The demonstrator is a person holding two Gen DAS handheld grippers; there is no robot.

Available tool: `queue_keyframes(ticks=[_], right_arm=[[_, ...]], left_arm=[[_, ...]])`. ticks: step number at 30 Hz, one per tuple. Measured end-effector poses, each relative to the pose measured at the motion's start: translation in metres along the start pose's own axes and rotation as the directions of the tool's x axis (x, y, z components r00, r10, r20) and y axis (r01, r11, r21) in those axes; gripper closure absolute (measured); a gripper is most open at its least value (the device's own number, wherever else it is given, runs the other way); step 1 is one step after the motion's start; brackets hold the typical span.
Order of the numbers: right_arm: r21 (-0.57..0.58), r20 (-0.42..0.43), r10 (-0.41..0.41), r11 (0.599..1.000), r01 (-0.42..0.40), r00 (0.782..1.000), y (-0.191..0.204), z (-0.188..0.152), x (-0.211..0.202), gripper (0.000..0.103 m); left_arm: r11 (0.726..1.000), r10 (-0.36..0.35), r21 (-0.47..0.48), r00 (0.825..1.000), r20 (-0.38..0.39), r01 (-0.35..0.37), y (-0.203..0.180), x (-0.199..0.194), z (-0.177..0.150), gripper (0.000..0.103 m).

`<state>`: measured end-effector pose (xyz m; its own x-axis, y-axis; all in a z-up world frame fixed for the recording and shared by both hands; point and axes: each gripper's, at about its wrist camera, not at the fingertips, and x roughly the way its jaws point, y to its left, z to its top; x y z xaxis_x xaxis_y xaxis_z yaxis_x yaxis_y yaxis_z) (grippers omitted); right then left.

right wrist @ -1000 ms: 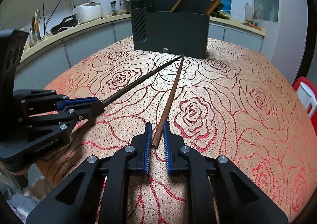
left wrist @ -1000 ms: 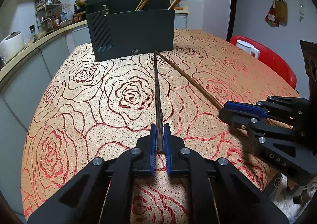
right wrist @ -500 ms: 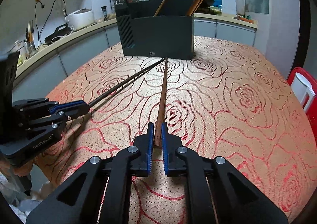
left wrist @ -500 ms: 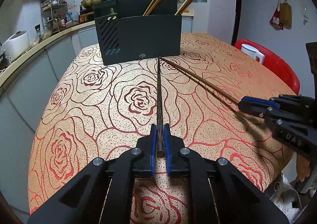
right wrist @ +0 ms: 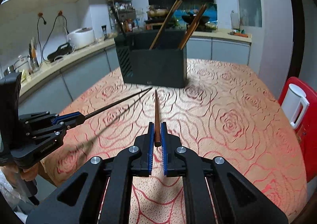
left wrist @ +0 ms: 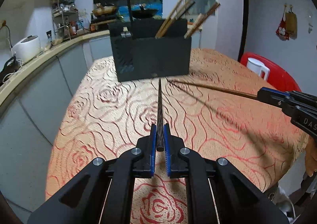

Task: Organize utensils
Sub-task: 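Lift both held chopsticks and carry them over the black holder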

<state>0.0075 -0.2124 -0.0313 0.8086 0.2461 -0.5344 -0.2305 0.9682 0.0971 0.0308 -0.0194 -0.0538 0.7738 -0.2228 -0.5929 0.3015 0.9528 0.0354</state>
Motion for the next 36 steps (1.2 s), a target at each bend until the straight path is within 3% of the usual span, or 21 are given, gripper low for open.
queue_keyframes(ticks=[7, 18, 30, 36], right_arm=[[0.017, 0.073, 0.0, 1.0, -0.001, 0.997, -0.01, 0.024, -0.02, 0.096], [0.014, 0.174, 0.034, 0.999, -0.037, 0.984, -0.015, 0.069, -0.039, 0.096], [-0.006, 0.178, 0.084, 0.996, -0.085, 0.98, -0.013, 0.112, -0.038, 0.096], [0.007, 0.137, 0.097, 0.995, -0.099, 0.986, -0.019, 0.138, -0.027, 0.096]], left_arm=[[0.999, 0.039, -0.036, 0.996, 0.086, -0.037, 0.014, -0.029, 0.031, 0.096], [0.996, 0.09, -0.027, 0.974, 0.21, -0.086, 0.024, -0.061, 0.09, 0.096], [0.997, 0.074, -0.016, 0.97, 0.23, -0.072, 0.031, -0.062, 0.135, 0.096], [0.998, 0.059, -0.018, 0.977, 0.203, -0.057, 0.034, -0.052, 0.152, 0.096]])
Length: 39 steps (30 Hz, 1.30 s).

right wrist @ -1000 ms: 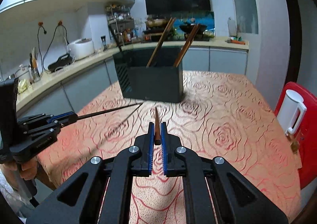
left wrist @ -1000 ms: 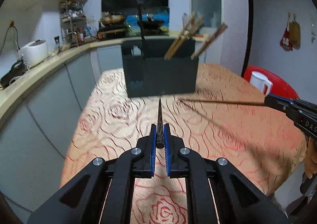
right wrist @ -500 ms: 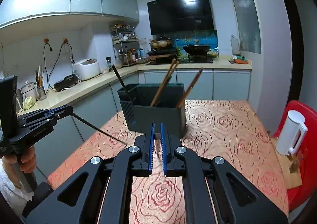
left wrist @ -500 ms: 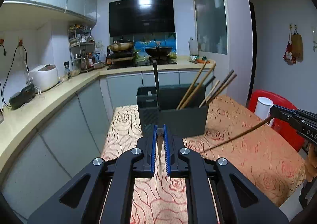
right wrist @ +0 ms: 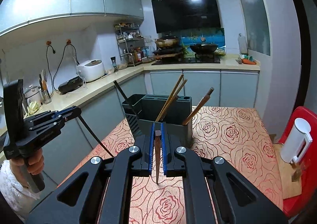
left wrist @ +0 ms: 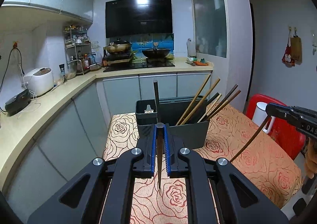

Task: Organize utensils
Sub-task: 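Lift both held chopsticks and carry them over the black holder, then lower the chopsticks into the holder and open both tools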

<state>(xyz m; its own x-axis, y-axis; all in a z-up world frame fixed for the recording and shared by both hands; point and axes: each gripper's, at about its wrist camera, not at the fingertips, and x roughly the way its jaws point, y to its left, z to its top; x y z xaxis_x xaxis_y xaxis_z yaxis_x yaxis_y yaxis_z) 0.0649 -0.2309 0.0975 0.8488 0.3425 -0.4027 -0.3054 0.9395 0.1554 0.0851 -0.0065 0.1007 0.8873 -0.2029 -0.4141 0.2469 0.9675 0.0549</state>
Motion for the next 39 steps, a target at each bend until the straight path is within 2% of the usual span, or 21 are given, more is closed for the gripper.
queue_keyframes(ticks=[12, 19, 24, 28, 34, 39], right_arm=[[0.016, 0.002, -0.026, 1.0, 0.026, 1.0, -0.02, 0.072, 0.013, 0.096], [-0.003, 0.051, -0.07, 0.998, 0.071, 0.996, -0.024, 0.115, 0.015, 0.096], [-0.01, 0.086, -0.095, 0.995, 0.096, 0.992, -0.025, 0.14, 0.02, 0.096], [-0.005, 0.103, -0.122, 0.992, 0.123, 0.987, -0.028, 0.159, 0.03, 0.096], [0.031, 0.153, -0.142, 0.99, 0.139, 0.978, -0.039, 0.173, 0.047, 0.096], [0.04, 0.173, -0.145, 0.989, 0.14, 0.974, -0.043, 0.167, 0.063, 0.096]], left_arm=[[0.999, -0.039, -0.005, 0.999, 0.0, 0.039, 0.004, 0.015, 0.048, 0.096], [0.999, -0.048, 0.007, 0.999, 0.026, 0.047, -0.003, 0.019, 0.087, 0.096], [0.998, -0.056, -0.019, 0.998, 0.043, 0.056, -0.004, 0.026, 0.112, 0.096], [0.999, -0.034, -0.015, 0.997, 0.07, 0.036, -0.007, 0.031, 0.132, 0.096], [1.0, -0.018, -0.015, 0.994, 0.105, 0.02, -0.015, 0.045, 0.153, 0.096], [1.0, -0.012, -0.019, 0.995, 0.095, 0.014, -0.019, 0.068, 0.147, 0.096]])
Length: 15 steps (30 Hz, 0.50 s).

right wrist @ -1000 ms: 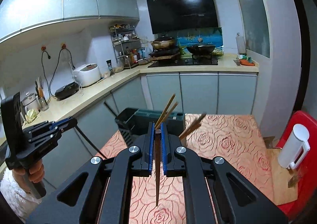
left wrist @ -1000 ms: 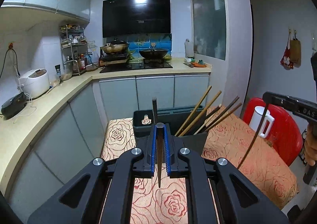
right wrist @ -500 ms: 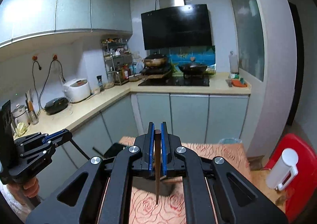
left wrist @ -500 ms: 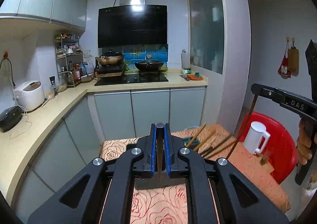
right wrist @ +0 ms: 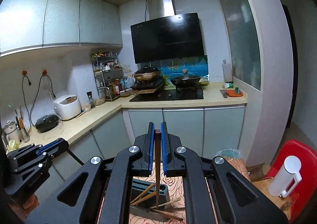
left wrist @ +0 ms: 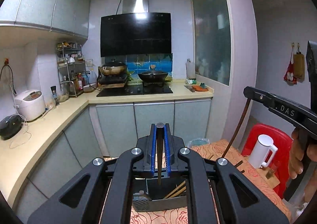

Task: Organize utensils
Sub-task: 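Lower the chopsticks into the holder and open both tools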

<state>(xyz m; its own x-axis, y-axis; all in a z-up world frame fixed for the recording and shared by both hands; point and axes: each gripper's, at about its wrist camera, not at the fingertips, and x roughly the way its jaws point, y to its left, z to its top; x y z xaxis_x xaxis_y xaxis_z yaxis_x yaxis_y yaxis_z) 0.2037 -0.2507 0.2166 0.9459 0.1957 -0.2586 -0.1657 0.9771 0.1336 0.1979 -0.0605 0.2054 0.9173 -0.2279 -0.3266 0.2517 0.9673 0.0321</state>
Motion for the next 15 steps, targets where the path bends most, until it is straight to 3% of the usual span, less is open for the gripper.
queue_keyframes(ticks=[15], right_arm=[[0.001, -0.06, 0.016, 1.0, -0.015, 0.998, 0.003, -0.032, 0.035, 0.096]], left_arm=[[1.0, 0.019, -0.001, 0.994, -0.107, -0.02, 0.009, 0.049, -0.047, 0.096]])
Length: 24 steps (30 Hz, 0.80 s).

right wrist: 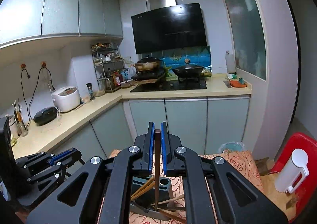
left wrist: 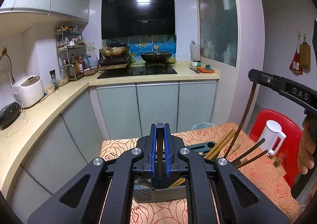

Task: Organize utensils

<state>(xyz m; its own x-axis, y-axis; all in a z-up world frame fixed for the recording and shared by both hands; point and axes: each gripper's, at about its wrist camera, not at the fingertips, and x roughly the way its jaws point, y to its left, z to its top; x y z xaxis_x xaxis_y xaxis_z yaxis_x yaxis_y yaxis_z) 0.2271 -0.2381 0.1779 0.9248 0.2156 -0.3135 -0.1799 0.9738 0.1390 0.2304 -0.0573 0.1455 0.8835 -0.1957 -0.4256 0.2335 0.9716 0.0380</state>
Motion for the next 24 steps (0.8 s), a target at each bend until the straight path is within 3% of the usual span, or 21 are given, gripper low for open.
queue_keyframes(ticks=[8, 9, 10, 12, 13, 16, 20, 24], right_arm=[[0.012, -0.089, 0.008, 1.0, -0.007, 0.996, 0.002, -0.017, 0.019, 0.092], [0.011, -0.092, 0.008, 1.0, -0.007, 0.996, 0.002, -0.019, 0.02, 0.086], [0.01, -0.093, 0.006, 1.0, -0.005, 0.996, 0.002, -0.018, 0.02, 0.08], [0.021, -0.091, 0.005, 1.0, -0.003, 0.996, 0.002, -0.019, 0.017, 0.052], [0.034, -0.082, 0.0, 0.999, 0.003, 0.997, 0.001, -0.02, 0.014, 0.049], [0.038, -0.083, 0.004, 0.999, -0.001, 0.997, -0.001, -0.022, 0.008, 0.049], [0.039, -0.09, 0.005, 0.999, -0.001, 0.996, -0.003, -0.027, -0.002, 0.046], [0.039, -0.088, 0.003, 0.999, 0.001, 0.996, -0.003, -0.035, -0.015, 0.034]], left_arm=[[1.0, 0.014, 0.009, 1.0, -0.023, -0.013, -0.004, 0.006, -0.015, 0.093], [1.0, 0.016, 0.007, 1.0, -0.021, -0.016, -0.004, 0.005, -0.016, 0.081], [1.0, 0.021, 0.003, 1.0, -0.013, -0.021, -0.004, 0.003, -0.016, 0.064], [0.999, 0.036, -0.001, 0.999, 0.008, -0.036, -0.004, -0.002, -0.016, 0.048], [0.999, 0.04, -0.001, 0.999, 0.014, -0.04, -0.004, -0.004, -0.016, 0.043], [0.999, 0.05, -0.012, 0.998, 0.026, -0.05, -0.003, -0.012, -0.018, 0.031], [0.998, 0.056, -0.02, 0.998, 0.023, -0.055, -0.002, -0.019, -0.024, 0.027], [0.998, 0.062, -0.026, 0.998, 0.02, -0.062, -0.001, -0.025, -0.031, 0.023]])
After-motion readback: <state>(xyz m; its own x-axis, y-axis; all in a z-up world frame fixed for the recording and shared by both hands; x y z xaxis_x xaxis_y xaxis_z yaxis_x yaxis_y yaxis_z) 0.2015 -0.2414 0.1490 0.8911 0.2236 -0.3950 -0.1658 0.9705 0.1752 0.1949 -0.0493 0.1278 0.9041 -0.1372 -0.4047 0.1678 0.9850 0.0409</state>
